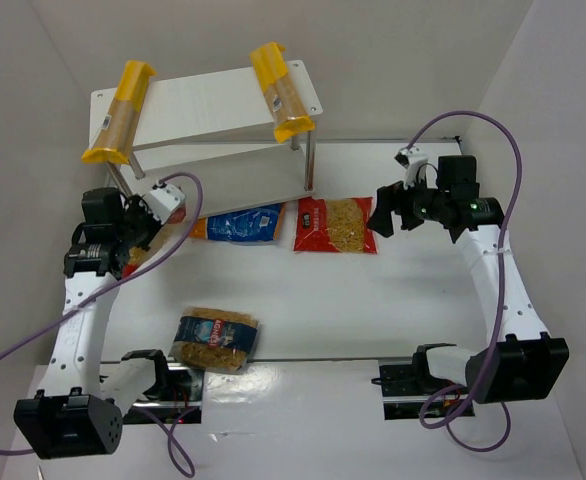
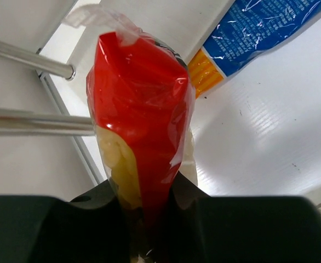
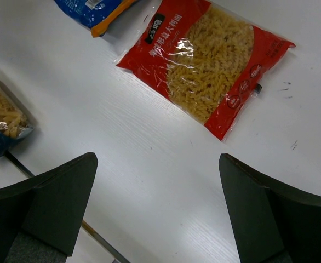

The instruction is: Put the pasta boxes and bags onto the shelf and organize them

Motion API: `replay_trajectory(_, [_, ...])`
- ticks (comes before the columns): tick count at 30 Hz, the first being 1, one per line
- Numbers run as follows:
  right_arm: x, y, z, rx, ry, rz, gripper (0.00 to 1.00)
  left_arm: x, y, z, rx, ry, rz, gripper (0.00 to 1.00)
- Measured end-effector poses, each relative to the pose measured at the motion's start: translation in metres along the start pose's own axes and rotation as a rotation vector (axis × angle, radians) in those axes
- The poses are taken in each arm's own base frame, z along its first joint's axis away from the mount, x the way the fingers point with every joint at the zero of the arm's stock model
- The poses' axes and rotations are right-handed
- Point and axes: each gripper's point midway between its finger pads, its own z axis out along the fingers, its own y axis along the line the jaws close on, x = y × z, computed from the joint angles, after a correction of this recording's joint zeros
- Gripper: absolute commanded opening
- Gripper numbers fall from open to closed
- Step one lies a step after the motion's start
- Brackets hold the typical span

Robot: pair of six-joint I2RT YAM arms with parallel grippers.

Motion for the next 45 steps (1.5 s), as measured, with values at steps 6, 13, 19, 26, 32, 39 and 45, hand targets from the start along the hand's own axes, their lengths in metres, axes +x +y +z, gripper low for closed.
replay_trajectory(6, [0.0, -0.006, -0.002, 0.013, -0.004, 0.013, 1.0, -0.004, 0.001, 0.013, -0.003, -0.008, 0.075, 0.0])
replay_trajectory(13, [0.0, -0.012, -0.004, 0.028, -0.008, 0.025, 1.0, 0.0, 0.011, 0.029, -0.047, 0.013, 0.148, 0.0])
replay_trajectory(19, [0.0, -0.012, -0.005, 0.029, -0.009, 0.026, 1.0, 0.0, 0.012, 0.041, -0.048, 0.027, 0.187, 0.0])
replay_trajectory(26, [0.0, -0.012, -0.005, 0.029, -0.009, 0.025, 1.0, 0.002, 0.012, 0.055, -0.038, 0.049, 0.186, 0.0])
replay_trajectory(32, [0.0, -0.012, -0.005, 0.029, -0.01, 0.024, 1.0, 0.0, 0.018, 0.063, -0.072, 0.054, 0.179, 0.0])
replay_trajectory(39, [0.002, -0.013, -0.004, 0.029, -0.007, 0.027, 1.0, -0.015, 0.026, 0.07, -0.091, 0.038, 0.151, 0.0])
replay_trajectory(45, [0.003, -0.013, -0.003, 0.028, -0.005, 0.028, 1.0, -0.031, 0.036, 0.079, -0.12, 0.01, 0.136, 0.0])
